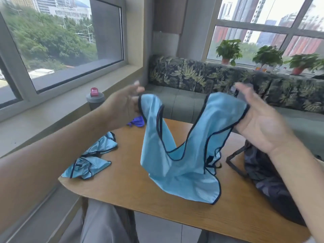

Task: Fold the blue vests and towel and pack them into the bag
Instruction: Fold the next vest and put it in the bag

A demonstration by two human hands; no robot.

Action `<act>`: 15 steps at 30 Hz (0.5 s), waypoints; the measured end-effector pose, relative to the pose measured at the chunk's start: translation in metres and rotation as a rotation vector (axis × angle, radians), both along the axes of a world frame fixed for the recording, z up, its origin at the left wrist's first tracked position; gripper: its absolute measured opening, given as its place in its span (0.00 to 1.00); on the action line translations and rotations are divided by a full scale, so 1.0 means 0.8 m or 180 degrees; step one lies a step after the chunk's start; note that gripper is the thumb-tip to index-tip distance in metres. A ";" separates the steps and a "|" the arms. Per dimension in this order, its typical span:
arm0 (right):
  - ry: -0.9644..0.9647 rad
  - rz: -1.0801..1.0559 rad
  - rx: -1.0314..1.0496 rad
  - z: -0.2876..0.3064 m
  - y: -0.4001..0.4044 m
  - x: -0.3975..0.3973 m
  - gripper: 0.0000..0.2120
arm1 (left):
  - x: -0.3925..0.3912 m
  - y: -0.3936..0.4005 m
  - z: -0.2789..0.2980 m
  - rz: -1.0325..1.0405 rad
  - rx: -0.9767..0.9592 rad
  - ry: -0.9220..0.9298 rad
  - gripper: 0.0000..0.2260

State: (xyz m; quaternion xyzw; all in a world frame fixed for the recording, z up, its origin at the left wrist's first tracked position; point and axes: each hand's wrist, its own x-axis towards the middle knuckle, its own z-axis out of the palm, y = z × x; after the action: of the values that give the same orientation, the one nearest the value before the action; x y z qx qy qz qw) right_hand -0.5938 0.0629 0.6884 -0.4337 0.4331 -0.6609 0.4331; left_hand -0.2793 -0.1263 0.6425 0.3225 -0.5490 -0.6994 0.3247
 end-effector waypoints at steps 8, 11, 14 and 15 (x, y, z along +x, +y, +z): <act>0.0700 -0.0519 0.0296 -0.039 0.050 0.014 0.33 | -0.041 0.138 -0.019 -0.0844 -0.0323 0.0411 0.21; 0.0522 -0.0592 0.0479 -0.076 0.081 0.018 0.27 | -0.036 0.182 -0.046 -0.0978 -0.0134 0.0441 0.18; 0.0024 -0.0565 0.0578 -0.114 0.115 0.028 0.21 | -0.024 0.222 -0.086 -0.0944 0.0253 0.0575 0.16; -0.0086 -0.0553 0.0614 -0.127 0.127 0.033 0.18 | -0.018 0.232 -0.102 -0.0862 0.0298 0.0445 0.15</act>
State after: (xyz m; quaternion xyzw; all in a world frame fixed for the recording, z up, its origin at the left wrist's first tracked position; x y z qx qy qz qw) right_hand -0.5675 0.1645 0.5868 -0.3420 0.5247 -0.6570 0.4196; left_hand -0.2939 0.0591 0.5609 0.2109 -0.5304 -0.7823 0.2494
